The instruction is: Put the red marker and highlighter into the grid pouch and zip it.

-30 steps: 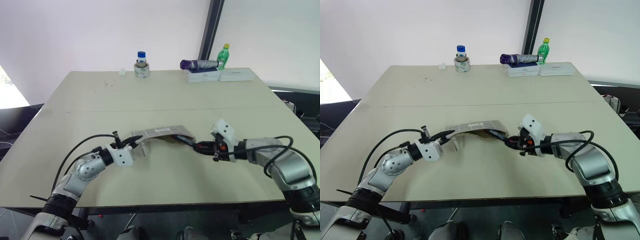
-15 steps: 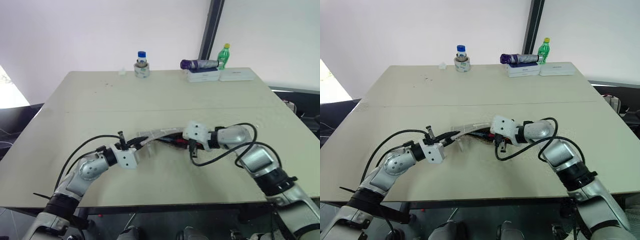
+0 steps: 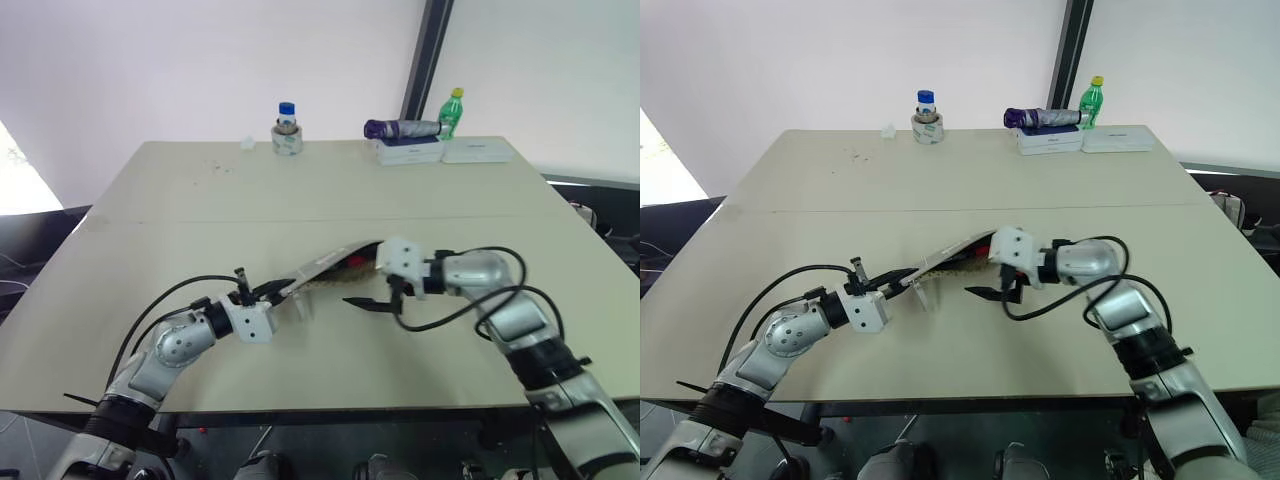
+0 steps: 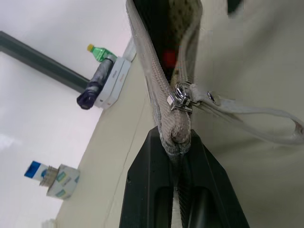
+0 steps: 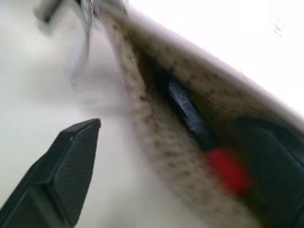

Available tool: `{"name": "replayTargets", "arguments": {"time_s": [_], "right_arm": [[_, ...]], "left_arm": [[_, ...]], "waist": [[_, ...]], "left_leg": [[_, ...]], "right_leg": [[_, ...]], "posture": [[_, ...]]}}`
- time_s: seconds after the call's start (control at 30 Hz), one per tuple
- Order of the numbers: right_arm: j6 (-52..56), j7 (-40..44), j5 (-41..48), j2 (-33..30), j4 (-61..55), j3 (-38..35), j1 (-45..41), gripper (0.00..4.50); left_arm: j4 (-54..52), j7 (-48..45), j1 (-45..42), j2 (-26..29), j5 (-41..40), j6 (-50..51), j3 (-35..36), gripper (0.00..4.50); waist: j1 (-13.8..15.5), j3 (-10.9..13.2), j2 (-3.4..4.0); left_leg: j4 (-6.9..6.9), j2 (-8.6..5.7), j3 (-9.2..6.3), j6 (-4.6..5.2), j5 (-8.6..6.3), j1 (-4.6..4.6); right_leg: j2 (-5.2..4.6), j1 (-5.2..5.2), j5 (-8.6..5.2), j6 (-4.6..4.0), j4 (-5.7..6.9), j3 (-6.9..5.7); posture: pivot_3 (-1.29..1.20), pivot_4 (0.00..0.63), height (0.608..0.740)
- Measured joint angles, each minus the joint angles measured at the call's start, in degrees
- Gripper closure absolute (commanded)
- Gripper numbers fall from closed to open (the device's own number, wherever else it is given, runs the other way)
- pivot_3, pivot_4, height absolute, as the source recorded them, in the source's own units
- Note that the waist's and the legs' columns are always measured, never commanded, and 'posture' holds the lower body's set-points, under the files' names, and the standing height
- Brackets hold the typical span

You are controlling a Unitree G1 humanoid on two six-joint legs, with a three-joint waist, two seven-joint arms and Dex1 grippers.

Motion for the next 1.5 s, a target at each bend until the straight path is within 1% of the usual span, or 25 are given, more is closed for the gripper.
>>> {"name": "replayTargets", "arguments": {"time_s": [0.07,0.13,0.23,0.27,0.33,0.4,0.43,0.5,0.63,0.7,0.8,0.9,1.03,1.07,1.13,1.23,1.33,1.37,1.5], "right_arm": [[6.0,1.4,7.6,-2.4,-5.2,-5.3,2.9,0.12],[11.1,1.7,12.4,-4.0,-8.5,-8.7,4.7,0.12],[19.0,0.0,18.4,-4.2,-13.2,-11.4,10.6,0.12],[21.4,-1.3,19.3,-4.1,-15.1,-11.2,14.0,0.12],[24.1,-3.2,19.6,-3.0,-18.0,-8.1,20.5,0.12],[24.8,-5.6,19.0,1.2,-18.6,-4.2,24.5,0.12],[24.7,-6.9,18.4,3.4,-18.3,-2.3,25.1,0.12],[24.3,-9.8,17.0,7.4,-16.9,-0.5,24.6,0.12],[19.3,-15.7,10.5,15.0,-9.4,3.1,19.7,0.12],[16.9,-16.4,8.4,18.4,-6.4,5.1,17.6,0.12],[14.8,-16.4,7.6,23.1,-3.1,7.1,16.0,0.12],[13.7,-16.2,6.8,25.4,-0.1,8.3,14.6,0.12],[13.2,-16.0,6.1,26.2,2.0,8.3,13.9,0.12],[13.2,-16.0,6.1,26.6,2.4,8.2,13.8,0.36],[13.1,-16.0,6.1,27.4,3.4,8.2,13.3,1.0],[13.2,-15.9,6.2,27.6,3.9,7.5,12.6,2.48],[13.4,-15.1,6.2,26.3,3.9,6.8,12.5,4.09],[13.5,-14.7,6.2,25.7,3.8,6.8,12.6,4.46],[13.8,-14.6,6.5,24.0,2.3,5.0,14.5,4.46]], "left_arm": [[-0.1,0.0,0.1,-0.1,0.0,0.1,0.1,4.5],[-0.1,0.0,0.1,-0.4,0.0,0.2,0.1,4.5],[0.0,-0.3,0.0,-1.1,0.0,1.3,-0.1,4.5],[0.0,-0.5,0.0,-1.5,0.0,1.8,-0.2,4.5],[0.1,-1.6,0.0,-1.8,-0.3,3.1,-0.7,4.5],[0.0,-3.1,0.1,-1.9,-0.7,3.7,-1.9,4.5],[-0.2,-3.8,0.1,-2.2,-0.7,3.7,-2.7,4.5],[-1.4,-4.9,0.4,-2.1,-0.7,3.6,-4.0,4.5],[-2.6,-6.3,0.2,-1.4,-1.2,4.2,-4.1,4.5],[-2.6,-6.8,-0.3,-0.7,-1.3,4.8,-4.1,4.5],[-2.9,-7.2,-1.0,-0.3,-1.3,5.1,-3.9,4.5],[-3.4,-7.3,-1.1,-0.2,-1.3,5.6,-3.9,4.5],[-3.6,-7.2,-1.1,-0.2,-1.2,6.2,-3.8,4.5],[-3.6,-7.2,-1.1,-0.2,-1.2,6.3,-3.8,4.5],[-3.8,-7.1,-1.1,-0.3,-1.2,6.3,-3.8,4.5],[-4.1,-6.8,-1.1,-0.3,-1.2,6.6,-3.8,4.5],[-4.2,-6.5,-1.1,-0.3,-1.1,7.0,-3.8,4.5],[-4.2,-6.4,-1.1,-0.3,-1.1,7.0,-3.8,4.5],[-4.2,-6.4,-0.7,0.0,-1.0,7.0,-3.8,4.5]], "waist": [[0.1,0.0,0.0],[-0.2,0.0,-0.01],[-0.2,0.0,-0.02],[-0.1,0.0,-0.05],[-0.2,0.0,-0.05],[-0.3,0.0,-0.05],[-0.6,0.0,-0.02],[-0.5,0.0,-0.04],[-0.3,0.0,-0.04],[-0.3,0.0,-0.04],[-0.3,0.0,-0.04],[-0.2,0.0,-0.04],[-0.3,0.0,-0.04],[-0.3,0.0,-0.04],[-0.4,0.0,-0.04],[-0.3,0.0,-0.04],[-0.3,0.0,-0.04],[-0.3,0.0,-0.04],[-0.4,0.0,-0.04]], "left_leg": [[0.01,-0.02,-0.04,0.24,-0.14,0.04],[0.02,-0.01,-0.08,0.32,-0.19,0.07],[-0.02,0.01,-0.18,0.34,-0.2,0.1],[-0.02,0.01,-0.21,0.33,-0.2,0.1],[-0.05,-0.01,-0.22,0.34,-0.2,0.07],[0.0,0.01,-0.22,0.33,-0.2,0.08],[0.0,0.0,-0.19,0.32,-0.19,0.08],[0.05,0.03,-0.23,0.29,-0.17,0.1],[0.06,0.04,-0.23,0.29,-0.17,0.09],[0.05,0.02,-0.21,0.29,-0.17,0.07],[0.04,0.02,-0.18,0.24,-0.14,0.06],[0.05,0.01,-0.17,0.23,-0.14,0.06],[0.05,0.01,-0.19,0.25,-0.15,0.07],[0.04,0.02,-0.19,0.25,-0.15,0.07],[0.03,0.02,-0.19,0.24,-0.15,0.07],[0.03,0.02,-0.18,0.24,-0.14,0.06],[0.04,0.01,-0.19,0.26,-0.16,0.06],[0.04,0.01,-0.19,0.27,-0.16,0.06],[0.02,0.02,-0.19,0.27,-0.16,0.07]], "right_leg": [[-0.03,0.07,0.0,-0.01,-0.02,-0.01],[-0.03,0.09,0.01,-0.02,-0.02,-0.01],[-0.03,0.13,0.01,-0.02,-0.02,-0.06],[-0.03,0.17,0.0,-0.02,-0.02,-0.08],[-0.04,0.15,0.0,-0.03,-0.04,-0.12],[-0.01,0.14,0.0,-0.02,-0.02,-0.12],[0.0,0.11,0.01,-0.02,0.0,-0.09],[0.05,0.15,0.01,-0.02,0.0,-0.1],[0.06,0.15,0.01,-0.03,0.0,-0.1],[0.06,0.14,0.01,-0.03,0.0,-0.1],[0.06,0.14,0.0,-0.02,-0.01,-0.1],[0.06,0.16,0.01,-0.02,-0.01,-0.11],[0.06,0.16,0.01,-0.02,-0.01,-0.11],[0.07,0.15,0.01,-0.02,-0.01,-0.11],[0.08,0.14,0.01,-0.02,0.0,-0.1],[0.07,0.14,0.01,-0.02,0.0,-0.11],[0.06,0.15,0.01,-0.02,-0.01,-0.1],[0.06,0.15,0.01,-0.02,-0.01,-0.1],[0.06,0.14,0.01,-0.02,-0.01,-0.1]], "posture": [[0.0,0.15,0.74],[0.0,0.15,0.74],[0.0,0.15,0.74],[0.0,0.15,0.74],[0.0,0.15,0.74],[0.0,0.15,0.74],[0.0,0.15,0.74],[0.0,0.15,0.74],[0.0,0.15,0.74],[0.0,0.15,0.74],[0.0,0.15,0.74],[0.0,0.15,0.74],[0.0,0.15,0.74],[0.0,0.15,0.74],[0.0,0.15,0.74],[0.0,0.15,0.74],[0.0,0.15,0.74],[0.0,0.15,0.74],[0.0,0.15,0.74]]}}
